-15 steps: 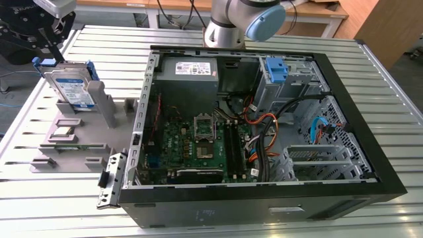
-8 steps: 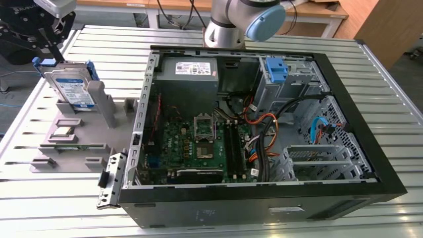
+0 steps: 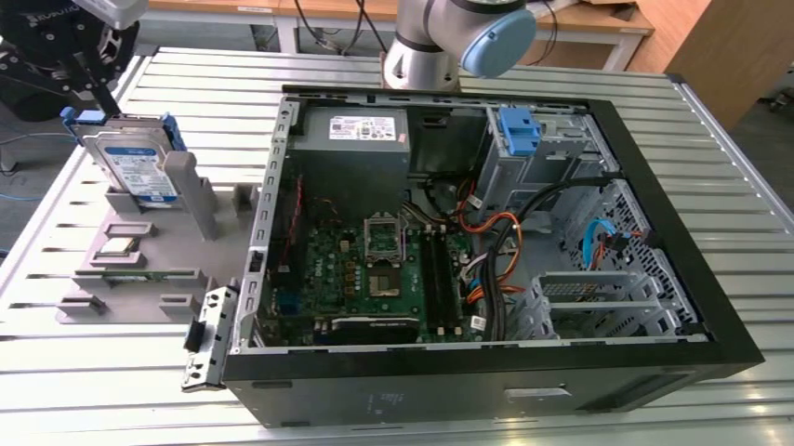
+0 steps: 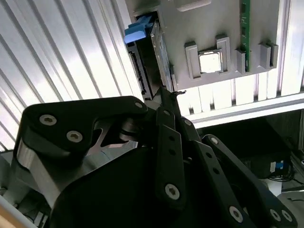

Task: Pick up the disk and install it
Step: 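Pick up the disk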

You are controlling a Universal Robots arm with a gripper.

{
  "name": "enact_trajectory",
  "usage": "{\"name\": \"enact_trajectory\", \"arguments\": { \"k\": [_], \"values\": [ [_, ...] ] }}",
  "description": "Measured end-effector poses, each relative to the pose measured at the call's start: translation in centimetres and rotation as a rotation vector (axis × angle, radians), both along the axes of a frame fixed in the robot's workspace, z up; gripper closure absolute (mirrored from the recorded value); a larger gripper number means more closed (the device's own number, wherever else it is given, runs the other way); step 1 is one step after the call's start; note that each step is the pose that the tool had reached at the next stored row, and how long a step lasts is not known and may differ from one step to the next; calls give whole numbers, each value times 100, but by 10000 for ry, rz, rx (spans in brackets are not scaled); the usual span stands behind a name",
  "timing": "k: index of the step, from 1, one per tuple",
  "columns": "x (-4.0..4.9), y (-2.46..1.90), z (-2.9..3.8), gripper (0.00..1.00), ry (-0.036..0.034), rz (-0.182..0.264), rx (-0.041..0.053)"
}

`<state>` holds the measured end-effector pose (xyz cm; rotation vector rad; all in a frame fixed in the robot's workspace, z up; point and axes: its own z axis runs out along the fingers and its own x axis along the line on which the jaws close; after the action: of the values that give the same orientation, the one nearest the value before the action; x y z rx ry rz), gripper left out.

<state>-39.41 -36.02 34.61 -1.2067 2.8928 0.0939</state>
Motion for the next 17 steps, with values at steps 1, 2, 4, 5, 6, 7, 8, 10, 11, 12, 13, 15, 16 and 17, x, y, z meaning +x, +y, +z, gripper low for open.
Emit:
{"name": "enact_trajectory", "arguments": {
  "k": [1, 2, 4, 5, 6, 7, 8, 10, 11, 12, 13, 15, 16, 17],
  "values": [
    [0, 0, -1, 89, 0, 180, 0],
    [0, 0, -1, 89, 0, 360, 0],
    [0, 0, -3, 89, 0, 719, 0],
    [0, 0, -3, 89, 1, 911, 0],
    [0, 0, -4, 89, 0, 1090, 0],
    [0, 0, -5, 89, 0, 1270, 0],
    [0, 0, -6, 89, 0, 1450, 0],
    [0, 0, -7, 89, 0, 1810, 0],
    [0, 0, -8, 89, 1, 2006, 0],
    [0, 0, -9, 89, 0, 2181, 1],
    [0, 0, -11, 89, -1, 2360, 1],
    [0, 0, -12, 89, 1, 2726, 0],
    [0, 0, -14, 89, 0, 2906, 0],
    [0, 0, -15, 89, 0, 3086, 0]
  ]
}}
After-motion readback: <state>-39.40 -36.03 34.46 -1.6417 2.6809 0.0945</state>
